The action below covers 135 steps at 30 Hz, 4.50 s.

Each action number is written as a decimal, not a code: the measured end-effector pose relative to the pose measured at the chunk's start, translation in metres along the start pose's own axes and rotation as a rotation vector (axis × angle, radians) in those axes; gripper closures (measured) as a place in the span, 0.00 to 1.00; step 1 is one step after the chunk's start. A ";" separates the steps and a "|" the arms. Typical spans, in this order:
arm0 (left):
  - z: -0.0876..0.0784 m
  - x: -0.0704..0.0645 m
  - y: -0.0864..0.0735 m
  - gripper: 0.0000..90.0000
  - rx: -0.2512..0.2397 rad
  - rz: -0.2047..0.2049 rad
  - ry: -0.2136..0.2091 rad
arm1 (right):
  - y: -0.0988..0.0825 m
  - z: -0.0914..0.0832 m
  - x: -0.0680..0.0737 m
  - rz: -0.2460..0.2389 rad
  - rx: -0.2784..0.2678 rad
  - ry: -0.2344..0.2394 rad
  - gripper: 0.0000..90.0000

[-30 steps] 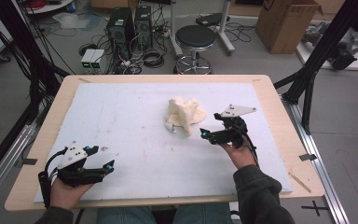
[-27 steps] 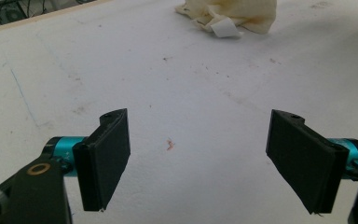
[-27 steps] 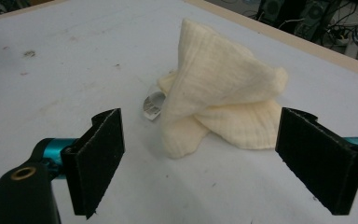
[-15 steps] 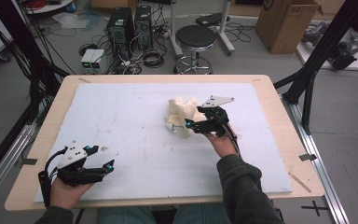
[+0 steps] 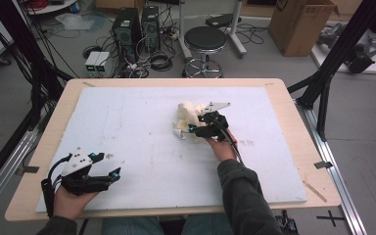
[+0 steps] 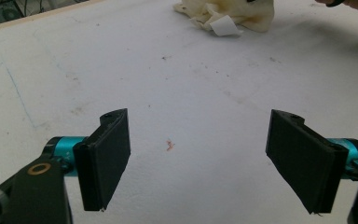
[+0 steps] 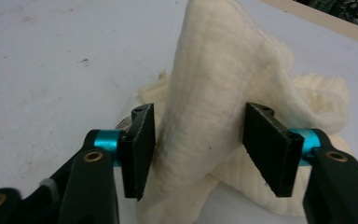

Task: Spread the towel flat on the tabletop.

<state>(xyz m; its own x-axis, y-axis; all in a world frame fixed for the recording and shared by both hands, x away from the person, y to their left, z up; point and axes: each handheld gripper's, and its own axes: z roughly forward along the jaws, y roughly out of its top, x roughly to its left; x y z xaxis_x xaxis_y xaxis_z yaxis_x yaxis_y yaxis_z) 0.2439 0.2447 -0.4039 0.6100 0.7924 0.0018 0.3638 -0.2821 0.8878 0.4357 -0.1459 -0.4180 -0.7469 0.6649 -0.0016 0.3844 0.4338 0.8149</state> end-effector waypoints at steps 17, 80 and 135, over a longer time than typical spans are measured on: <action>0.002 0.001 0.000 0.25 0.007 0.008 -0.002 | -0.006 0.025 -0.003 0.002 0.071 -0.002 0.86; 0.047 -0.033 0.019 0.34 -0.009 0.040 -0.133 | 0.017 0.021 0.063 0.088 0.082 0.194 0.68; 0.064 -0.023 0.056 0.96 0.080 0.181 -0.151 | -0.019 -0.089 0.041 -0.088 0.007 0.244 0.95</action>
<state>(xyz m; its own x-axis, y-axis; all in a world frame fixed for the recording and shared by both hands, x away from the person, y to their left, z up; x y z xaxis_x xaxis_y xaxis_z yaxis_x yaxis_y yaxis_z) 0.2950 0.1759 -0.3836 0.7664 0.6370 0.0829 0.2899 -0.4582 0.8402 0.3497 -0.1808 -0.3824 -0.8862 0.4583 0.0682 0.3152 0.4884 0.8137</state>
